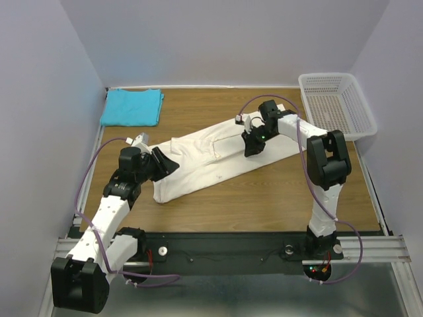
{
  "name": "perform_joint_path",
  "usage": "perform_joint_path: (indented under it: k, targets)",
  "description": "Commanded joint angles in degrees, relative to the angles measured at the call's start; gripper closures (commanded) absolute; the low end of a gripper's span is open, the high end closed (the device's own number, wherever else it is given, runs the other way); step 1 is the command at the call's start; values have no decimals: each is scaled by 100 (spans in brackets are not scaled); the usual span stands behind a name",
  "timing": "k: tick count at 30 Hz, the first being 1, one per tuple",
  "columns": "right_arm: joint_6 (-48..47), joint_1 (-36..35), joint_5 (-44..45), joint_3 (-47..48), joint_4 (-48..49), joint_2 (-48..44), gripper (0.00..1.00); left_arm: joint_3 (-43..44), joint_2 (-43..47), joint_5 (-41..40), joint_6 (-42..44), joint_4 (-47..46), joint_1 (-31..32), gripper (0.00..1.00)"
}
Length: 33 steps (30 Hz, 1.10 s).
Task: Fold and stack the t-shirts
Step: Fold the tshirt
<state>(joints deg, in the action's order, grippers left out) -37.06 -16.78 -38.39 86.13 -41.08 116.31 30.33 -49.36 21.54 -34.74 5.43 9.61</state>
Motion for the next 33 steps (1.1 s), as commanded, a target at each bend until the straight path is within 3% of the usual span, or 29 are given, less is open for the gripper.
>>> perform_joint_path:
  k: [1, 18, 26, 33]
  targets:
    - [329, -54, -11, 457, 196, 312, 84, -123, 76, 140, 117, -209, -29, 48]
    - [1324, -194, 420, 1670, 531, 1298, 84, -141, -108, 368, 143, -314, -29, 48]
    - [832, -299, -826, 1082, 469, 463, 85, -132, -161, 412, 169, -341, -29, 48]
    - [717, -897, -1109, 1046, 276, 497, 85, -132, -100, 386, 143, -297, -29, 48]
